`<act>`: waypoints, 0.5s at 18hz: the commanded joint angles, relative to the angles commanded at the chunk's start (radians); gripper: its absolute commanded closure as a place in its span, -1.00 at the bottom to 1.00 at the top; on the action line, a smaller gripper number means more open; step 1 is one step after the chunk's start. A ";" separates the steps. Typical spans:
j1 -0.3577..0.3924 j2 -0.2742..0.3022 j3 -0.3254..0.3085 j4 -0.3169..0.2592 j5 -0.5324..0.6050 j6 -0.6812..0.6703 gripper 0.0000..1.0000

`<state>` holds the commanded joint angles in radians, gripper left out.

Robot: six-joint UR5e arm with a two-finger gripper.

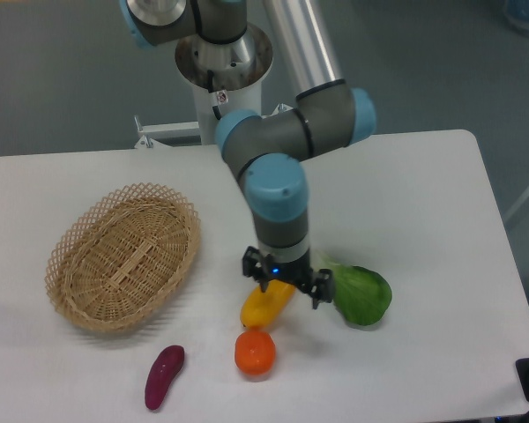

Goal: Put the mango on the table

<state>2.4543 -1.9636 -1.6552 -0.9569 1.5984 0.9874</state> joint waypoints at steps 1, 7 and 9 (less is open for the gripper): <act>0.018 0.006 0.000 -0.028 0.002 0.052 -1.00; 0.095 0.025 0.003 -0.069 -0.017 0.243 -1.00; 0.104 0.032 0.003 -0.069 -0.021 0.307 -1.00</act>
<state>2.5586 -1.9313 -1.6521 -1.0262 1.5770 1.2944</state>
